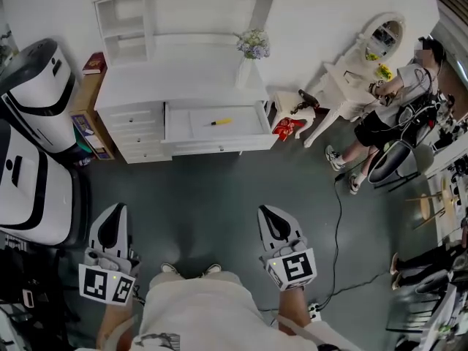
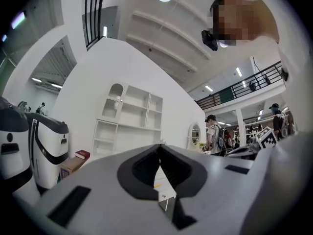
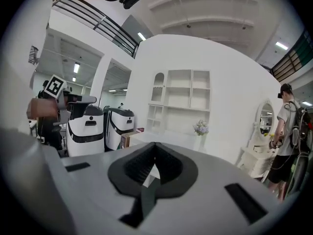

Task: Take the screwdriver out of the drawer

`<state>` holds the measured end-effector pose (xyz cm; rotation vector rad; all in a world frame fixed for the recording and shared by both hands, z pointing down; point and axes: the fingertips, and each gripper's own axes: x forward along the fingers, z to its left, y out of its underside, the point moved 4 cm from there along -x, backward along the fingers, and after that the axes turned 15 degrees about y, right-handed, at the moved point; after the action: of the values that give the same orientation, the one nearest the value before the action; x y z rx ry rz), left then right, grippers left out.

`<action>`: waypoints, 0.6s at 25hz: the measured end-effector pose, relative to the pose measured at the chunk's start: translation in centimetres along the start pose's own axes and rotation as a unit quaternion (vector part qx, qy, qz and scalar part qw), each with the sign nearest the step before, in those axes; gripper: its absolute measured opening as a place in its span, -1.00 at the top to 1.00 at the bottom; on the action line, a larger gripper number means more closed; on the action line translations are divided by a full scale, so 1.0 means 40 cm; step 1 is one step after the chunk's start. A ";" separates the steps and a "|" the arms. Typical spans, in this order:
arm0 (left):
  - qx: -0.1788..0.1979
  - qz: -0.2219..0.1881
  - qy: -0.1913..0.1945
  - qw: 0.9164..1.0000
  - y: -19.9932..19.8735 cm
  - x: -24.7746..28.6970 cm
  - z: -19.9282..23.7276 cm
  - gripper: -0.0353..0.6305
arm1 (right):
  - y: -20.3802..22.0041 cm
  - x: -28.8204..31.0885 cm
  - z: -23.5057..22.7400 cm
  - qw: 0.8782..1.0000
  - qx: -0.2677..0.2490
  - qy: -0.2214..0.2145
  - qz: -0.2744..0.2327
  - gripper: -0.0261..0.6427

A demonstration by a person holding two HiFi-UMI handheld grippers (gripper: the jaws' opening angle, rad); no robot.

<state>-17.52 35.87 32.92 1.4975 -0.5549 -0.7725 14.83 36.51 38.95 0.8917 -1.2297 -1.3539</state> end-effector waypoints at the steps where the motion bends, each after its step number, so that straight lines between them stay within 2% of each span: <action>1: 0.000 0.001 -0.001 1.000 0.001 0.000 -0.001 0.85 | 0.001 0.000 -0.006 1.000 -0.001 -0.001 -0.001 0.89; 2: 0.000 0.001 -0.002 1.000 0.002 0.001 -0.003 0.85 | 0.000 0.000 -0.014 1.000 -0.003 0.000 -0.004 0.89; 5: 0.000 0.004 -0.007 1.000 0.005 0.006 -0.009 0.85 | -0.009 -0.002 -0.044 1.000 -0.019 0.001 -0.016 0.50; 10: 0.003 0.003 -0.016 1.000 0.010 0.022 -0.036 0.85 | -0.022 -0.013 -0.111 0.998 -0.046 0.003 -0.036 0.13; 15: -0.003 0.012 -0.026 1.000 0.039 0.023 -0.067 0.85 | -0.015 -0.007 -0.140 0.998 -0.019 -0.016 -0.049 -0.28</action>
<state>-14.74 36.84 34.26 1.4651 -0.6080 -0.7962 20.13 35.67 37.26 0.9169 -1.1943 -1.4710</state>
